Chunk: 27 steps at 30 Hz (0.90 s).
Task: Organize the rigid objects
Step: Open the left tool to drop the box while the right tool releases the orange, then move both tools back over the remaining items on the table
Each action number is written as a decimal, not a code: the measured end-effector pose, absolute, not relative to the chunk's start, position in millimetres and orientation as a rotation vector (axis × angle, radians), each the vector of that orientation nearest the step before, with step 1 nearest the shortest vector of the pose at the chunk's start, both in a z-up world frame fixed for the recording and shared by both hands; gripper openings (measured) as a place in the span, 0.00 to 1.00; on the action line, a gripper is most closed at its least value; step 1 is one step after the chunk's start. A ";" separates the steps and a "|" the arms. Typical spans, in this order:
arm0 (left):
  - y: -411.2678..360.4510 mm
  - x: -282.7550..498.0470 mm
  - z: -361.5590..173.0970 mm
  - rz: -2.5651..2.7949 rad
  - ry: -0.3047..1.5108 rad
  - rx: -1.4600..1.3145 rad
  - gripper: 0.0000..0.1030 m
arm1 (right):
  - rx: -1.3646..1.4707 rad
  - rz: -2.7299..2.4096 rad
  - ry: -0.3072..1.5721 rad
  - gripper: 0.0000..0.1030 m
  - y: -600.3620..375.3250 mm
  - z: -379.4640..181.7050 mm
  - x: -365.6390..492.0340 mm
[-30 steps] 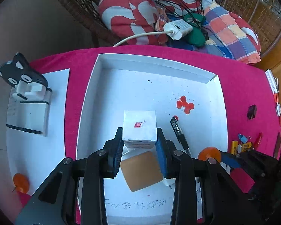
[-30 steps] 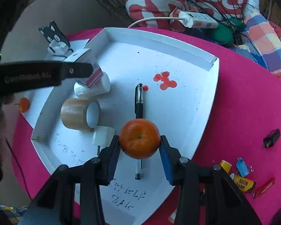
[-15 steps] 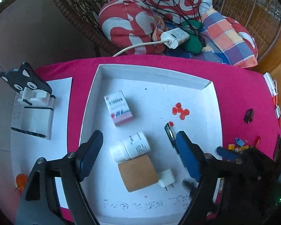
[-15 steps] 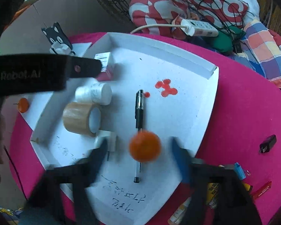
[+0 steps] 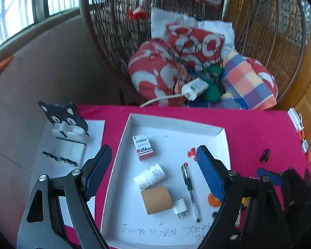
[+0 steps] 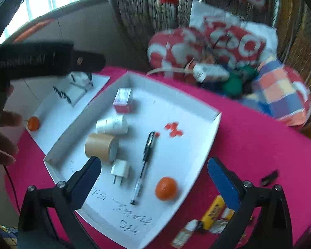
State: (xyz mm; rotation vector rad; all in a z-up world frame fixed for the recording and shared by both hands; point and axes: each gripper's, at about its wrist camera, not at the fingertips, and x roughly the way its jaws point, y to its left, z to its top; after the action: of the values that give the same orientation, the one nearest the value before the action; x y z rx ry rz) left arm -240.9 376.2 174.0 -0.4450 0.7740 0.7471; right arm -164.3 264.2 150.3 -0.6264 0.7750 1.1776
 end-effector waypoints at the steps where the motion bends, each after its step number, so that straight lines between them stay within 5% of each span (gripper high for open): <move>1: 371.2 -242.5 179.4 0.756 0.761 -0.437 0.82 | -0.620 1.171 0.760 1.00 260.6 156.4 -162.6; 18: 306.7 -229.3 195.3 0.738 0.772 -0.433 0.82 | -0.325 1.147 0.583 1.00 157.9 252.5 -117.9; 27: 282.5 -209.8 173.5 0.666 0.852 -0.475 0.82 | -0.235 1.051 0.630 1.00 117.7 254.3 -82.1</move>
State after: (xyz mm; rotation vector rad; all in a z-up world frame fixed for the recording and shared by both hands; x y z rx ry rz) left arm -209.8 282.5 173.5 -0.4746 0.8517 0.6663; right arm -82.1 117.7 254.3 -0.2351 0.6303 1.0507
